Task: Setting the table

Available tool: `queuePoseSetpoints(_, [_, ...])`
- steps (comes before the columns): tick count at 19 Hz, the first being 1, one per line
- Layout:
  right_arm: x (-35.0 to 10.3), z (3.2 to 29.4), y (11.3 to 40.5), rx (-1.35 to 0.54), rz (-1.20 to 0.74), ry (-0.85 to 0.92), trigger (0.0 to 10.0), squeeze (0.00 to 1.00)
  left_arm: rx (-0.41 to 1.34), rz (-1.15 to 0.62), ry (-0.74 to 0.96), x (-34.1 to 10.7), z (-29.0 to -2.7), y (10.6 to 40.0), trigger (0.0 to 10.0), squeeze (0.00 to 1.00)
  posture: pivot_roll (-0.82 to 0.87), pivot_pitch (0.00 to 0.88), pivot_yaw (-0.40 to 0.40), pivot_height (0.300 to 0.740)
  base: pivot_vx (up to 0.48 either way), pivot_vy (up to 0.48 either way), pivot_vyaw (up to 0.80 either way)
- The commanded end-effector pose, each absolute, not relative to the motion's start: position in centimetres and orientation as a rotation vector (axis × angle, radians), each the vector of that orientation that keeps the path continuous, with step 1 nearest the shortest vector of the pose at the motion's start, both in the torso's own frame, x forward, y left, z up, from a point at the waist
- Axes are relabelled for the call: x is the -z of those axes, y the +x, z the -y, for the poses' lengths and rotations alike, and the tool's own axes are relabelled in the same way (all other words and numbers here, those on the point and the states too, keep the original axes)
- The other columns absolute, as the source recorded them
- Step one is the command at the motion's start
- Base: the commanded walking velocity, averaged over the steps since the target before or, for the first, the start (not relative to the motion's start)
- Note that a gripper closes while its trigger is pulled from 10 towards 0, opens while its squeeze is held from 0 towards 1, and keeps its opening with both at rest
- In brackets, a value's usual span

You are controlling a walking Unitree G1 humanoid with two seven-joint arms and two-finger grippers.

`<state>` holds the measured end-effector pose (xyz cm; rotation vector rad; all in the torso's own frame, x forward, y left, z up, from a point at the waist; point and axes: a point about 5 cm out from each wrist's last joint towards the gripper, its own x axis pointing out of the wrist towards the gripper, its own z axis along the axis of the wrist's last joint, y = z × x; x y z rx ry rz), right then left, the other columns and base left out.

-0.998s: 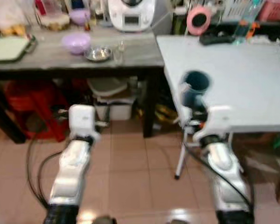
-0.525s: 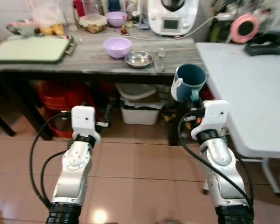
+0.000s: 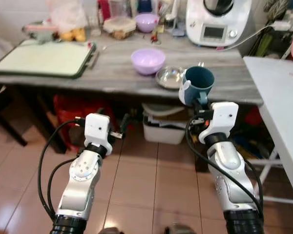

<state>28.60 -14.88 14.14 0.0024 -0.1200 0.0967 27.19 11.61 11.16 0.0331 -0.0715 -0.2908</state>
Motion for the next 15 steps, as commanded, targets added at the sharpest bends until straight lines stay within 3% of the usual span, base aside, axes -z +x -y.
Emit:
queuePoseSetpoints(1, [-14.2,15.7,28.8,-0.069,0.113,0.001,10.0,0.00,0.327,0.093,0.024,-11.6,-10.9,27.1,10.0,0.00,-0.01,0.000,0.011,0.740,0.382,-0.285,0.00])
queuePoseSetpoints(13, [-15.0,15.5,29.8,-0.074,0.139,-0.006,10.0,0.00,0.323,0.093,0.030,-11.7,-11.3,27.0,10.0,0.00,0.00,0.000,0.015,0.740,0.392,-0.272,-0.04])
queuePoseSetpoints(15, [-15.4,15.7,30.3,-0.073,0.147,-0.010,10.0,0.00,0.298,0.098,0.045,-11.8,-11.8,27.1,10.0,0.00,0.01,0.009,0.020,0.740,0.442,0.000,0.00])
